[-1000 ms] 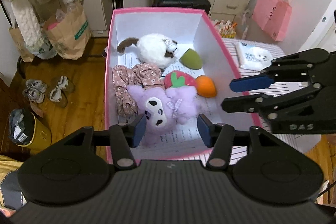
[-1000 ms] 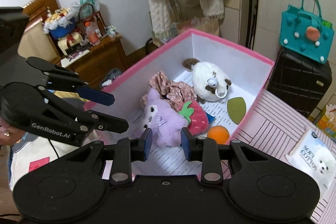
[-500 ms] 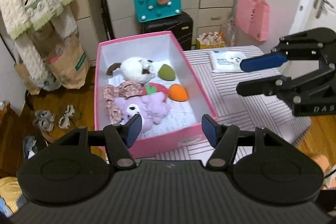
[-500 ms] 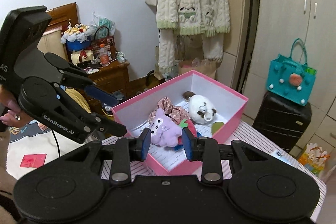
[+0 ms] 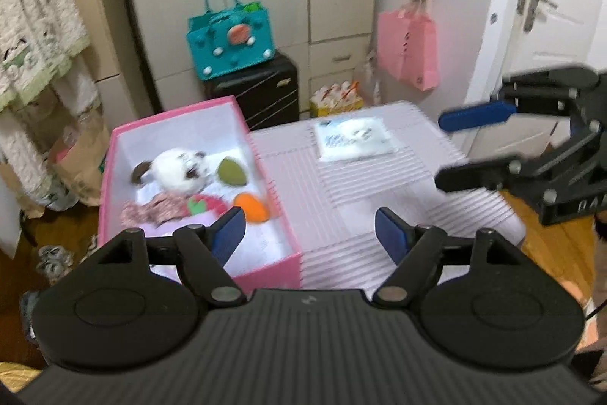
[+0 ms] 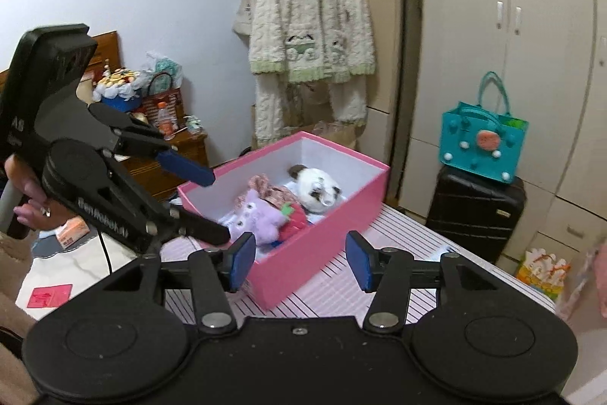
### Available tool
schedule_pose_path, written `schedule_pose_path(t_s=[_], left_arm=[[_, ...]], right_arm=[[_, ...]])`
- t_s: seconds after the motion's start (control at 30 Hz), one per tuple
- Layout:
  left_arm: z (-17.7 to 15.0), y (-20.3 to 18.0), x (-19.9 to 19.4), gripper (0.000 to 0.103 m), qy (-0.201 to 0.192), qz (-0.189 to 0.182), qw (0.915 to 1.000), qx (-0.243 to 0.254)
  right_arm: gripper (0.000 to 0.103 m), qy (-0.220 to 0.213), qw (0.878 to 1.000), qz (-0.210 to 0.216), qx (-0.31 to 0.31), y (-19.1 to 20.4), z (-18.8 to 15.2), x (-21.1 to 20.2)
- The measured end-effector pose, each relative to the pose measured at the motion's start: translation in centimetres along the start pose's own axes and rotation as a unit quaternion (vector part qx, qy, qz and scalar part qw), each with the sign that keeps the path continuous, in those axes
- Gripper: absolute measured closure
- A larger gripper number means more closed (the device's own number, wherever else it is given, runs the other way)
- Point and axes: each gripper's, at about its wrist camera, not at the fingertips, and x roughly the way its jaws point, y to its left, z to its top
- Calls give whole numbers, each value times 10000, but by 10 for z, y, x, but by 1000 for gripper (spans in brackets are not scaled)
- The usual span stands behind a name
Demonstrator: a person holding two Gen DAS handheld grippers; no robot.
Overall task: Organize soft objects
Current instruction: 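Move the left gripper out of the box to the Soft Cotton pack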
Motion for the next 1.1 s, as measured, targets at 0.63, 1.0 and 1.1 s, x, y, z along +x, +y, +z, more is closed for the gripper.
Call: schedule_pose_path(t_s=[0.63,1.0,1.1], left_arm=[[29,-61,117,12,-566,-609,9951,-529],[35,-54,230,10,-277,93,9949,-967],[35,-51,252,9,-70,3,9933,-1157]], right_arm=[[30,189,9890,-731,1274,-118,-65,-3],[22,321,9796,-1232,1552,-167,-80,53],[19,195,9764,-1161,1812,-180,-91,69]])
